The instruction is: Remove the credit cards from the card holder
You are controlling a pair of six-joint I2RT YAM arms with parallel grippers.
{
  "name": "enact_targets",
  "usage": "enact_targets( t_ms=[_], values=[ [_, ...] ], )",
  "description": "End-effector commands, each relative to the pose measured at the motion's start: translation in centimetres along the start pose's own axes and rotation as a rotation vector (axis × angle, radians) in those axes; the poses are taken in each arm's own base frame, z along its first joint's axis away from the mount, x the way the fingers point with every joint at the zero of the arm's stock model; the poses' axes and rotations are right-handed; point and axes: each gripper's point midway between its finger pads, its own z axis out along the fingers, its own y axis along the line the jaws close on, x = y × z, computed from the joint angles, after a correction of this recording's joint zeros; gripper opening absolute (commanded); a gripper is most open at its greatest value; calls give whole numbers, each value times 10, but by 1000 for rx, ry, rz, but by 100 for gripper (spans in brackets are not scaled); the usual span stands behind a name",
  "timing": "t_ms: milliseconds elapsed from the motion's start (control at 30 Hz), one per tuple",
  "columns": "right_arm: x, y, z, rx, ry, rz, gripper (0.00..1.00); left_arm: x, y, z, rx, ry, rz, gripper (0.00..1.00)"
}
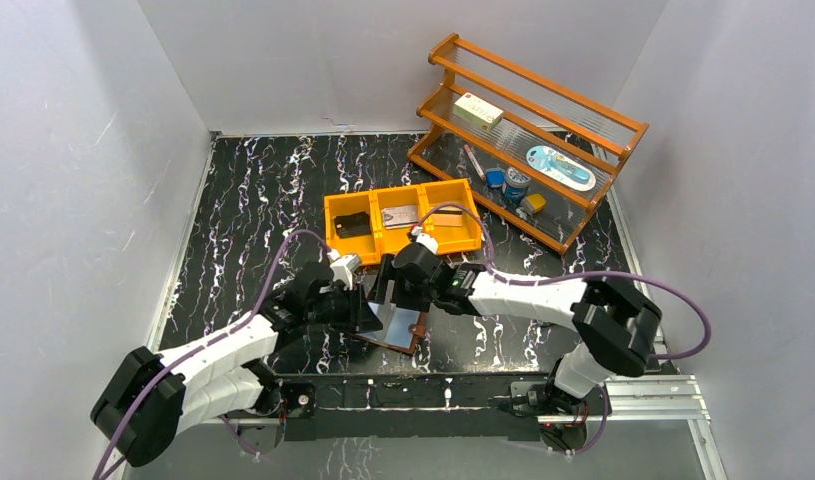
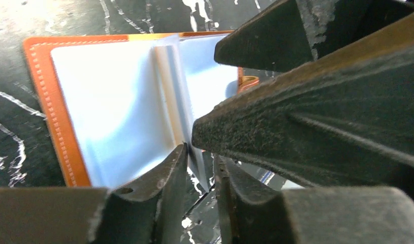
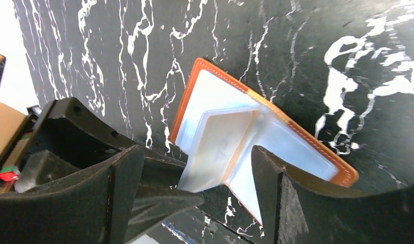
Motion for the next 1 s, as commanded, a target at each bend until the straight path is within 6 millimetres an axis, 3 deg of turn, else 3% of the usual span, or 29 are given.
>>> enact_targets(
  t_ms=[0,200,333,500,600,667,800,967],
  values=[
    [-20,-28,-23,115,-121,39,87,-15,-34,4,106,-4,119,31],
    [-29,-50,-50,124,-230,118,87,-14,-60,10,173,36,190,50],
    [-22,-54,-55,82,-220,152,79,-25,-60,4,130,-20,202,52],
    [-16,-49,-54,24,-203,167,66,-40,-30,-17,-76,-131,198,60],
    [-15,-32,-50,-46,-176,115,59,-48,3,-31,-279,-195,118,63],
    [-10,-19,-46,-90,-134,79,56,-46,12,-33,-324,-193,102,65],
    [3,-5,-32,-128,-40,32,50,-42,10,-23,-306,-156,78,68],
    [20,-20,-13,-59,31,48,48,-38,5,-8,-268,-102,49,69]
  ],
)
